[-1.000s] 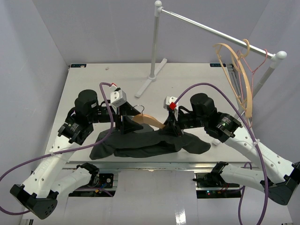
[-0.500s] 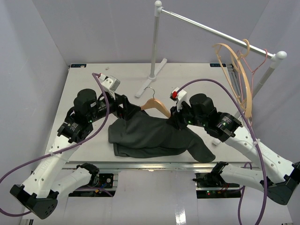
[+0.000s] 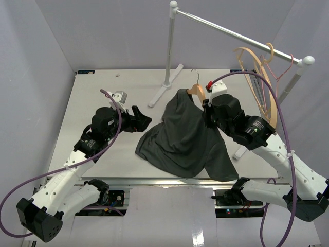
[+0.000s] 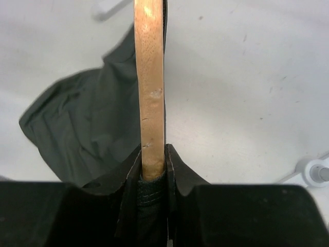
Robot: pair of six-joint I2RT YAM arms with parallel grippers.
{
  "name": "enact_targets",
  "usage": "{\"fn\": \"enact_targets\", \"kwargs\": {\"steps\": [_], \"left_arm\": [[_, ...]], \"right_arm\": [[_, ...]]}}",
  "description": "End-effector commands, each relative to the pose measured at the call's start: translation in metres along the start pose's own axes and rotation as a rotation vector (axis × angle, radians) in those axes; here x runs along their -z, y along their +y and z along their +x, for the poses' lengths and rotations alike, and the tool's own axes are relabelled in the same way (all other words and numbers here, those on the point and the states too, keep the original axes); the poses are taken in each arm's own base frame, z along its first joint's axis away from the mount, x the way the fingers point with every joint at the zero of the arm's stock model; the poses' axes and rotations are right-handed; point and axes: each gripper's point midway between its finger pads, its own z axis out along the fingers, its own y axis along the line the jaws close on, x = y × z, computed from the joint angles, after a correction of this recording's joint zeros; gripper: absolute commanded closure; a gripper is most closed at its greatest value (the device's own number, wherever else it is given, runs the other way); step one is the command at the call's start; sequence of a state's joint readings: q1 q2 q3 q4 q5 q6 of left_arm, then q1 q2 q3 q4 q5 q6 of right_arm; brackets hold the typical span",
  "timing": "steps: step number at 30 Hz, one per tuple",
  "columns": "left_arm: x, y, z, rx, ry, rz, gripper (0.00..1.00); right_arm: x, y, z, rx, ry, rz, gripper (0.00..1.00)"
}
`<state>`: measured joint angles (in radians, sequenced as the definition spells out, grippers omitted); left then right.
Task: Place the t-shirt on the hanger
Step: Place the hanger at the clothesline.
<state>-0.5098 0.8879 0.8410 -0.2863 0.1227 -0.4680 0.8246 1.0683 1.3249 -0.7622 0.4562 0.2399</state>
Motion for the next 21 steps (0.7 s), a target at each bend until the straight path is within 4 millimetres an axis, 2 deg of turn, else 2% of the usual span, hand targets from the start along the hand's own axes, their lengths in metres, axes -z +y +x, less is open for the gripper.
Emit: {"fn": "enact_targets", "kwargs": {"steps": [1,2,4,5,6,9,13,17,21], "left_arm": [[-0.004,0.012,0.007,0.128,-0.105,-0.015,0.02],[-0.007,0.011,0.013,0.127,-0.090,0.001,0.02],[-0.011,0.010,0.026,0.131,-0.065,0.020,0.02],[-0.014,0.008,0.033,0.140,-0.051,0.040,0.02],[-0.015,0.004,0.032,0.134,-0.061,0.052,0.02],[-0.027,0.017,0.054,0.140,-0.039,0.005,0.02],[-0.035,0.007,0.066,0.102,-0.049,0.018,0.02],[-0.041,0.004,0.075,0.061,-0.025,0.021,0.02],[-0.043,0.011,0.094,0.027,0.005,0.003,0.02]], "right_arm": [[0.003,-0.024,-0.061,-0.131,-0.158,0.191,0.92],[0.003,-0.025,-0.075,-0.153,-0.189,0.206,0.92],[-0.004,-0.026,-0.088,-0.166,-0.211,0.247,0.92],[-0.006,-0.025,-0.103,-0.183,-0.245,0.260,0.92],[-0.011,-0.024,-0.106,-0.186,-0.251,0.270,0.92],[-0.020,-0.015,-0.143,-0.229,-0.344,0.265,0.92],[-0.035,-0.006,-0.182,-0.258,-0.414,0.286,0.92],[-0.041,-0.006,-0.207,-0.285,-0.462,0.329,0.92],[-0.050,-0.010,-0.224,-0.330,-0.503,0.375,0.92]]}}
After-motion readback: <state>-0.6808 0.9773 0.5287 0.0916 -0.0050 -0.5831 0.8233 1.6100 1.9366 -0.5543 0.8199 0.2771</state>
